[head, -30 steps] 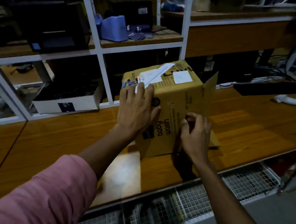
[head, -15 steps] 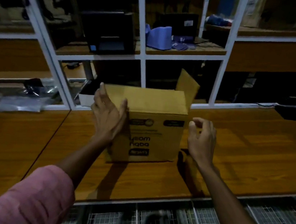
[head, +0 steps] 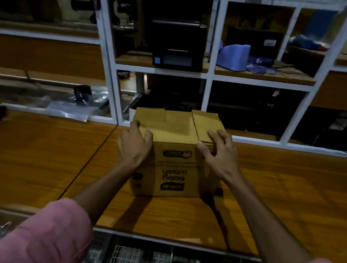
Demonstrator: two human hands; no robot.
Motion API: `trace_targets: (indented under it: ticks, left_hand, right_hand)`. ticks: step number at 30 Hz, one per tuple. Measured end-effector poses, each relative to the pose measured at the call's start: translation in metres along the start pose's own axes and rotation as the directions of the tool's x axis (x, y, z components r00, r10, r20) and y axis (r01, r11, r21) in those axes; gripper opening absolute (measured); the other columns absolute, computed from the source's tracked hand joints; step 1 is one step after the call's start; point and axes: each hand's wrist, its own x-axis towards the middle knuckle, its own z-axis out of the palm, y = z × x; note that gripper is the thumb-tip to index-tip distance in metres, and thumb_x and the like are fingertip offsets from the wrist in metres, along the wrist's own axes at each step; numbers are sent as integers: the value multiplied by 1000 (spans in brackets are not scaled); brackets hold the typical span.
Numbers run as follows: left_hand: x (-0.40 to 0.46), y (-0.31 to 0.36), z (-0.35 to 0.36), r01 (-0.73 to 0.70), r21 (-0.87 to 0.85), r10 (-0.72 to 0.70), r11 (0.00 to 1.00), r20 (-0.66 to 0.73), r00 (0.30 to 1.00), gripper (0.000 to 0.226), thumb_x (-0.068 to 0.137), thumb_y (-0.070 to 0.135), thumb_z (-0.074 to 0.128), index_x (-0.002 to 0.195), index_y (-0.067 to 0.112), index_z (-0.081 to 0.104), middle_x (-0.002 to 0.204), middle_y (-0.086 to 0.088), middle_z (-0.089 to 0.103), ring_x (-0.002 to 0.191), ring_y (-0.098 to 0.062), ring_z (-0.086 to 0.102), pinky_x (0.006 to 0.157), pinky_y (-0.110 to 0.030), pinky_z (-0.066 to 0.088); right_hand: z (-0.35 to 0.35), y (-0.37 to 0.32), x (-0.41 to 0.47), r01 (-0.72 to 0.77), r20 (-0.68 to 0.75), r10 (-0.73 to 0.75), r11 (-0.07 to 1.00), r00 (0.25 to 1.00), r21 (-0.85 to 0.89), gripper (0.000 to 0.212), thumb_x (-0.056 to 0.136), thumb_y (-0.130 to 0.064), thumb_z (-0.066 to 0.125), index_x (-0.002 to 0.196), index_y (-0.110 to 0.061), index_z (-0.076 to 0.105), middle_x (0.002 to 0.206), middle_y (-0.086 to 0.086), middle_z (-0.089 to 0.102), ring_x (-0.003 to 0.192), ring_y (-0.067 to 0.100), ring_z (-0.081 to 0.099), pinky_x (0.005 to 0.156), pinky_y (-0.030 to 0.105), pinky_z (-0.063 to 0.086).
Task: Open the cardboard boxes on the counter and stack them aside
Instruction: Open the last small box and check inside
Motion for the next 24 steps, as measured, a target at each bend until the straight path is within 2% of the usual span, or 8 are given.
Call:
trace_targets:
  ticks: [3, 8, 13, 17, 21, 23, 24]
  left_hand:
    - [26, -39, -42, 14, 61, -8, 998, -91, 996, 53, 96, 43, 46, 142, 16, 44, 127, -21, 59, 116, -41, 53, 92, -47, 41]
    - [83, -125, -131, 75, 190, -35, 979, -206, 978, 49, 96, 43, 49, 137, 17, 52, 125, -22, 58, 113, -40, 55, 90, -45, 42]
    - [126, -244, -198, 179, 200, -131, 963, -231, 964, 46, 96, 42, 46, 135, 19, 55, 123, -22, 60, 108, -42, 58, 83, -42, 42]
    - [159, -344, -250, 157, 189, -108, 969, -247, 963, 42, 99, 42, 40, 133, 23, 54, 121, -18, 59, 106, -40, 59, 77, -37, 36]
    - [203, -411, -314, 194, 203, -160, 960, -173, 972, 35, 97, 40, 43, 125, 21, 52, 116, -15, 55, 101, -41, 57, 75, -39, 38]
    - [222, -429, -338, 169, 284, -136, 944, -133, 982, 32, 95, 35, 48, 120, 17, 54, 117, -14, 56, 104, -38, 56, 78, -42, 44]
    - [232, -434, -347, 128, 352, -92, 927, -119, 989, 32, 93, 34, 50, 118, 15, 56, 122, -15, 57, 110, -37, 55, 85, -45, 46]
  right_hand:
    - [38, -45, 8, 64, 33, -65, 998, 997, 18, 87, 79, -83, 32, 147, -30, 43, 152, -1, 28, 134, 33, 35, 100, 39, 32]
    - [121, -132, 22, 179, 108, -185, 982, 977, 63, 72, 87, -76, 40, 145, -34, 44, 140, -4, 33, 128, 30, 41, 102, 47, 43]
    - [218, -241, 38, 278, 117, -270, 959, 956, -56, 73, 85, -77, 33, 144, -35, 45, 140, 1, 36, 127, 31, 39, 99, 43, 40]
    - [301, -333, 50, 288, 114, -274, 948, 955, -137, 70, 87, -76, 32, 144, -39, 43, 144, 0, 34, 127, 32, 38, 99, 45, 40]
    - [367, -409, 50, 255, 110, -240, 955, 964, -150, 67, 88, -77, 32, 144, -41, 41, 146, -2, 33, 131, 33, 37, 102, 52, 42]
    - [385, -438, 44, 195, 118, -178, 970, 977, -144, 68, 88, -76, 34, 145, -40, 41, 148, -3, 31, 133, 34, 36, 104, 51, 40]
    - [391, -450, 40, 165, 119, -149, 977, 982, -138, 68, 87, -76, 35, 145, -40, 41, 149, -3, 30, 133, 35, 36, 104, 50, 40]
